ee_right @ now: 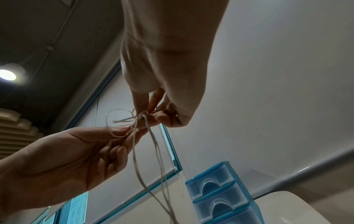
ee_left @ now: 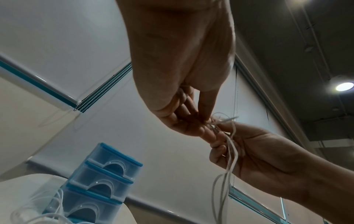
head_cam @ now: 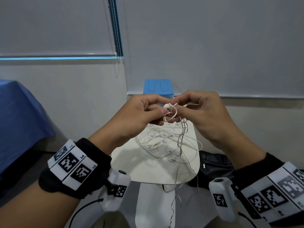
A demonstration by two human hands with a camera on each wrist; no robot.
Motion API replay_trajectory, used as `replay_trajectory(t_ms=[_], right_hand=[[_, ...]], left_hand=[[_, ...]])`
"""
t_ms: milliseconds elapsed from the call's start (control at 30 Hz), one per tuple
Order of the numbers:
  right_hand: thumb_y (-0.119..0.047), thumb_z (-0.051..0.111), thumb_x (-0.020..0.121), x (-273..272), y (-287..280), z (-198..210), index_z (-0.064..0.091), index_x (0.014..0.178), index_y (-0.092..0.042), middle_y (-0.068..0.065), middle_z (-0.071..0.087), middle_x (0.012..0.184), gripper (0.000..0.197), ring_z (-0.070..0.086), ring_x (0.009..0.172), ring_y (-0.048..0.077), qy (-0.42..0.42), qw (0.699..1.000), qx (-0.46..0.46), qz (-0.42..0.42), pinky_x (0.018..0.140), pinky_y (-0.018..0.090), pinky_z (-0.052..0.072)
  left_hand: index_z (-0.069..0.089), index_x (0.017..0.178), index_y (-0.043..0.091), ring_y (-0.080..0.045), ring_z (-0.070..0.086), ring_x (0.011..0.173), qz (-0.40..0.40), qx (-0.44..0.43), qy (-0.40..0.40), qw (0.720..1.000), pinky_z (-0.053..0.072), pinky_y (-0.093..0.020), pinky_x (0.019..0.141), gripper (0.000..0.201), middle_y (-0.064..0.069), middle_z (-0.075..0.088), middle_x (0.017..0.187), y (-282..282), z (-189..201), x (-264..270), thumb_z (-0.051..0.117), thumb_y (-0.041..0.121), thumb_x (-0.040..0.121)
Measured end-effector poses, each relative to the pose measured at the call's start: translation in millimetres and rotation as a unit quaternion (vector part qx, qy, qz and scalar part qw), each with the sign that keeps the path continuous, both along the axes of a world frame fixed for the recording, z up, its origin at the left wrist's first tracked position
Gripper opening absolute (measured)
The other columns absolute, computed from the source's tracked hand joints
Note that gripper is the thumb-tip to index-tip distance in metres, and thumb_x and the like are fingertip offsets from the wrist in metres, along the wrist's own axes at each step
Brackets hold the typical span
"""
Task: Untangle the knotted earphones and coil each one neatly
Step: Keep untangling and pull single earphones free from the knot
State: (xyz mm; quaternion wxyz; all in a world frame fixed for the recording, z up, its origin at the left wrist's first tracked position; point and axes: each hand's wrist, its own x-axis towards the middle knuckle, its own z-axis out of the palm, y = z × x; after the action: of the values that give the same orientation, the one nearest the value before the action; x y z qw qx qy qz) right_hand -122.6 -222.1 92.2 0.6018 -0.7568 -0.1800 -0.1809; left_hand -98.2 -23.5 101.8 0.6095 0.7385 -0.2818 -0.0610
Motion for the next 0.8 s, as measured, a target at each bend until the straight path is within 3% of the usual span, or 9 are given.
replay_trajectory(t_ms=[267,433,600,700,800], right_hand=[[-0.006,0.067,0.096,7,-7,0,0.071,0.09,-0.008,0.013,0.074,0.081,0.007,0.07,0.066,0.023,0.03,0.998,0.027,-0.042,0.062,0.031,0.048],[-0.005,0.063,0.098,5,-7,-2,0.064,0.096,-0.005,0.009,0.068,0.072,0.002,0.059,0.053,0.02,0.11,0.994,0.007,-0.011,0.059,0.032,0.044],[-0.008,0.063,0.099,5,-6,3,0.066,0.098,-0.005,0.008,0.053,0.069,0.004,0.043,0.059,0.017,0.137,0.99,-0.013,0.004,0.049,0.026,0.036],[-0.012,0.067,0.097,7,-5,10,0.067,0.094,-0.009,0.007,0.058,0.066,0.004,0.043,0.052,0.019,0.143,0.988,-0.051,0.012,0.048,0.027,0.036],[-0.011,0.072,0.094,8,-3,15,0.067,0.092,-0.006,0.009,0.064,0.067,0.007,0.05,0.05,0.019,0.121,0.99,-0.076,0.012,0.048,0.028,0.039]], left_hand=[[0.067,0.114,0.009,-0.023,0.077,0.098,0.022,0.002,0.044,0.999,0.056,-0.025,0.077,0.017,-0.007,0.08,0.101,1,1,-1,0.055,0.004,0.103],[0.068,0.11,0.002,-0.02,0.077,0.079,0.101,-0.091,0.1,0.986,0.057,-0.021,0.065,0.015,-0.013,0.079,0.091,6,1,6,0.057,0.001,0.1],[0.07,0.115,0.002,-0.016,0.064,0.059,0.163,-0.179,0.145,0.96,0.054,-0.023,0.058,0.024,-0.006,0.066,0.074,18,1,20,0.051,-0.001,0.1],[0.072,0.114,0.004,-0.016,0.058,0.057,0.175,-0.16,0.145,0.961,0.052,-0.024,0.056,0.03,-0.007,0.061,0.074,25,1,25,0.048,-0.004,0.097],[0.073,0.113,0.003,-0.018,0.057,0.059,0.111,-0.069,0.142,0.981,0.05,-0.025,0.058,0.026,-0.009,0.06,0.071,29,3,19,0.053,-0.002,0.097]])
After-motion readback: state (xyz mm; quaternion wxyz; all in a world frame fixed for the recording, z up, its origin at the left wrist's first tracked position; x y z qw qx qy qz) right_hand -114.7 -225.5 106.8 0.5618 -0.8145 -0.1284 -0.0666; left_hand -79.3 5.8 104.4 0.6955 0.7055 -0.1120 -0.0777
